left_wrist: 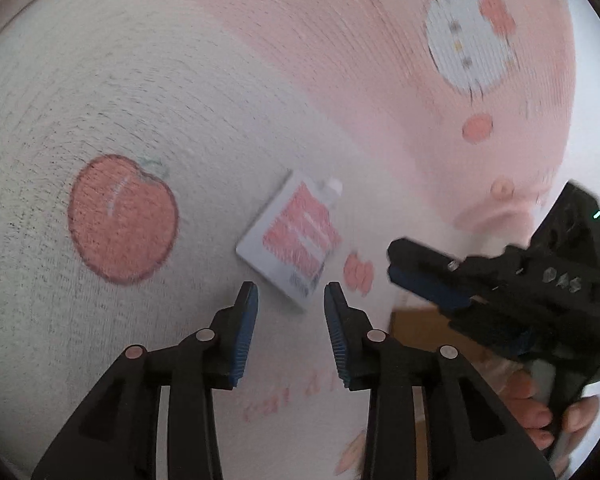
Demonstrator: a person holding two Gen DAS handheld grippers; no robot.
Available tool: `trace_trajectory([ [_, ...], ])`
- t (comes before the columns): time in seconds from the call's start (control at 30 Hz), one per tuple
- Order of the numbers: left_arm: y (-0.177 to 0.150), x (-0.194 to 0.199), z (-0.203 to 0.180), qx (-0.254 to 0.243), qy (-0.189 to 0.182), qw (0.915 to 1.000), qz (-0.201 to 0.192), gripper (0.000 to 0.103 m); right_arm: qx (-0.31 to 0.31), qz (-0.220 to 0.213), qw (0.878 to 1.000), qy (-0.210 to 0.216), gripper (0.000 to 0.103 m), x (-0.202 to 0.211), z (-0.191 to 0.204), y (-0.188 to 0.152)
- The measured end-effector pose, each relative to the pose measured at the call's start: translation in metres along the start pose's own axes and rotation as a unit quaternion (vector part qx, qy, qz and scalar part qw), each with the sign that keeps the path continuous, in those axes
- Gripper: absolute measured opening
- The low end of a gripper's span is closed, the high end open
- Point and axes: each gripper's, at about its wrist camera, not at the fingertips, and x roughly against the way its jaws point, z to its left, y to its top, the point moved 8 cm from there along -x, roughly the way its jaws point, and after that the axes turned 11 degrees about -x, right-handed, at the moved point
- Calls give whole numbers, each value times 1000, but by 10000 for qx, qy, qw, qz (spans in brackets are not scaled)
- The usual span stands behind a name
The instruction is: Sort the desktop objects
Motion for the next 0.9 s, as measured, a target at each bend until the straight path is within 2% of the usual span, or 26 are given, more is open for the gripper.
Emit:
trace_trajectory([
  [0.1, 8, -14, -2, 199, -77, 9998, 10, 37, 45, 78, 9999, -122, 17, -10, -3, 13],
  [0.23, 0, -20, 6, 576, -326, 9977, 128, 37, -173, 147, 9996, -192, 18, -18, -18, 36],
  [0.37, -2, -14, 9, 569, -318, 9978, 71, 36, -437, 328, 9984, -121, 21, -36, -22, 48],
  [0.47, 0, -14, 8, 584, -313, 9978, 54, 35, -407, 252, 9986, -214, 22, -43, -20, 53],
  [0.5, 1, -14, 8, 582, -307, 9978, 49, 35, -427, 253, 9986, -168, 23, -44, -19, 53],
  [0.57, 4, -16, 6, 499, -250, 9984, 33, 35, -479, 362, 9980, -202, 37, -48, -19, 52],
  [0.63, 15, -28, -8, 341, -134, 9993, 0, 35, -512, 415, 9975, -254, 41, -51, -19, 50],
  [0.73, 16, -29, -11, 148, -19, 9999, -26, 35, -373, 361, 9978, -408, 39, -51, -18, 47],
  [0.77, 17, -30, -12, 103, 5, 9999, -26, 33, -258, 324, 9978, -521, 33, -52, -17, 45],
  [0.8, 17, -30, -12, 72, 36, 10000, -24, 32, -160, 271, 9973, -660, 30, -51, -18, 43],
  [0.9, 18, -31, -13, -7, 68, 10000, 53, 27, -175, 110, 9973, -705, 24, -47, -20, 36],
])
